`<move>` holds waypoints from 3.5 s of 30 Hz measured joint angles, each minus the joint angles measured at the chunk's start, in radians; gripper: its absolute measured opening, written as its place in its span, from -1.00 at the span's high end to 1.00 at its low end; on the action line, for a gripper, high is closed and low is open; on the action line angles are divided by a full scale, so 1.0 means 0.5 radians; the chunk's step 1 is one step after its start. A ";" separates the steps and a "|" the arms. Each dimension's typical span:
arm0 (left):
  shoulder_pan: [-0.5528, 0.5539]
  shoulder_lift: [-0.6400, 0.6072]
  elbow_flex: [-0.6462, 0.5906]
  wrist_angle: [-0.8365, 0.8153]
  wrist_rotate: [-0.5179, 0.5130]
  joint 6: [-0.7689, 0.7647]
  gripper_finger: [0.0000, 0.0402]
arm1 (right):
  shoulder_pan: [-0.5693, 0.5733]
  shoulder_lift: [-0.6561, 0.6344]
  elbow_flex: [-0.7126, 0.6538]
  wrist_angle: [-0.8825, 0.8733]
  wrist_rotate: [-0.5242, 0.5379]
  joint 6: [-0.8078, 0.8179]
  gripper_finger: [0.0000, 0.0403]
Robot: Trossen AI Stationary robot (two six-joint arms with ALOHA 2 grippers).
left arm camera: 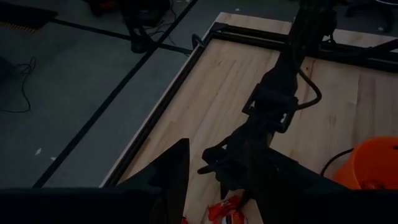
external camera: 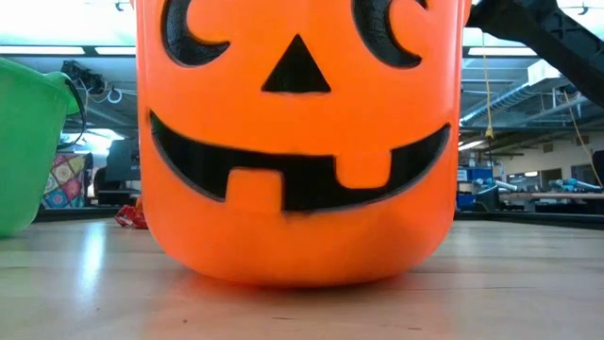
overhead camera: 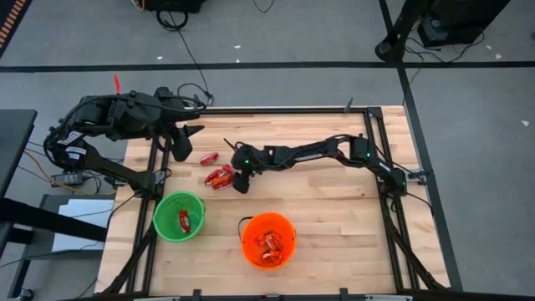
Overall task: Sort candy by brand, put in halloween buckets
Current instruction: Put the red chocolate into the green bucket
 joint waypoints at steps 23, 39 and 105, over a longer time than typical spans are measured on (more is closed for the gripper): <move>0.000 0.000 0.000 0.001 0.068 -0.001 0.20 | -0.018 0.002 -0.090 0.047 -0.090 0.052 0.73; 0.000 0.000 0.000 0.001 0.068 -0.001 0.20 | 0.004 -0.040 -0.030 0.004 -0.123 0.144 0.98; 0.000 -0.471 0.002 0.225 0.152 0.054 0.20 | 0.021 -0.584 0.005 0.571 -0.552 1.062 1.00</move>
